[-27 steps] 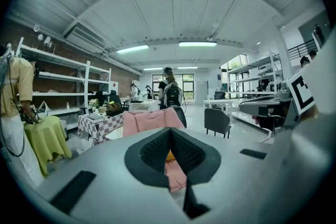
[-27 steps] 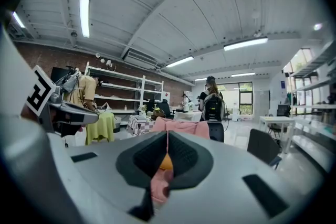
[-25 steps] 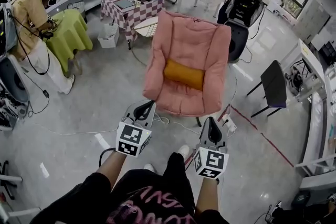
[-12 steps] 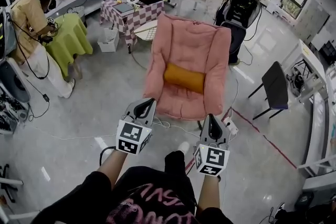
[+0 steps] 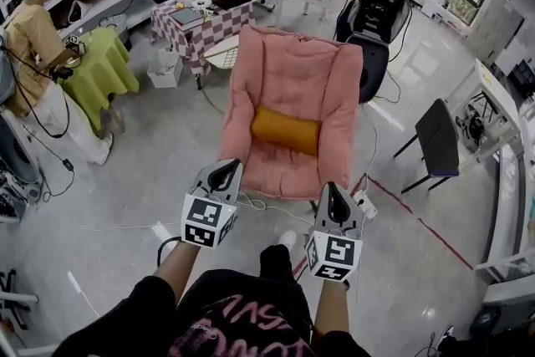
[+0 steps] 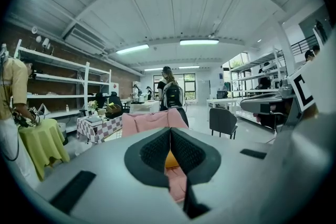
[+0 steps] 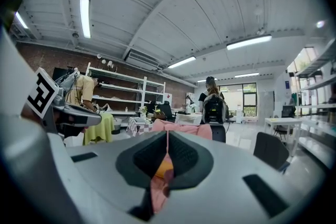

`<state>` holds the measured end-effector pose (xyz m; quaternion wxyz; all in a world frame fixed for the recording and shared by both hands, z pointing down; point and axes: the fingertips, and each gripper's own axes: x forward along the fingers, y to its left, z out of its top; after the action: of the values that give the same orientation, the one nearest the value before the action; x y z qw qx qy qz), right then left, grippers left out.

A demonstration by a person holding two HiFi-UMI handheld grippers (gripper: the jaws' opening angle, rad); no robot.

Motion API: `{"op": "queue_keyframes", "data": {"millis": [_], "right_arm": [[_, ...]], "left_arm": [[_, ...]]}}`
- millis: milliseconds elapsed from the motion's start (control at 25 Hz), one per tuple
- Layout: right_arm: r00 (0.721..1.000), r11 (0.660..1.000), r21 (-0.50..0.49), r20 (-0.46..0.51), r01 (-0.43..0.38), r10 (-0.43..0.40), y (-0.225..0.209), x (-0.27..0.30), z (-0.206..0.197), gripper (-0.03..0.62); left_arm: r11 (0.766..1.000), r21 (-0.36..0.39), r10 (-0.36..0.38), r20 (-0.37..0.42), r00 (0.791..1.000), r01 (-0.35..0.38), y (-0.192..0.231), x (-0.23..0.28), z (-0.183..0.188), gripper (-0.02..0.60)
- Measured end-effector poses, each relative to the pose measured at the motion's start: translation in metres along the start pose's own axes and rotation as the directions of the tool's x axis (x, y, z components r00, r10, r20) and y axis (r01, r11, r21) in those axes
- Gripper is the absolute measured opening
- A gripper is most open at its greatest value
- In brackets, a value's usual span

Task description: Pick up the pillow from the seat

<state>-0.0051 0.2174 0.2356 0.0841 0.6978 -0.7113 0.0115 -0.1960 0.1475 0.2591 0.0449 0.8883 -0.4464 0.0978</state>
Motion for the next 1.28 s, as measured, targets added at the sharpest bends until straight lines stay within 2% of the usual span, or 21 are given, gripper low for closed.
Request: {"op": "queue_keyframes", "data": {"millis": [640,960,1280], "right_arm": [[0.995,0.998,0.048,-0.081,-0.049,0.053,-0.073,0.112,-0.038,0.021],[0.991,0.994,0.065,-0.092,-0.090,0.096,-0.107,0.173,-0.039,0.021],[0.984,0.989,0.086,-0.119,-0.121,0.131,-0.160,0.224,-0.050,0.021]], "left_arm": [[0.999,-0.013,0.032,-0.096,0.995,-0.034,-0.002,0.125,-0.010,0.009],[0.997,-0.029,0.067,-0.141,0.988,-0.072,0.006,0.188,-0.006,0.009],[0.996,-0.040,0.075,-0.201,0.977,-0.085,-0.010,0.256,-0.003,0.011]]}}
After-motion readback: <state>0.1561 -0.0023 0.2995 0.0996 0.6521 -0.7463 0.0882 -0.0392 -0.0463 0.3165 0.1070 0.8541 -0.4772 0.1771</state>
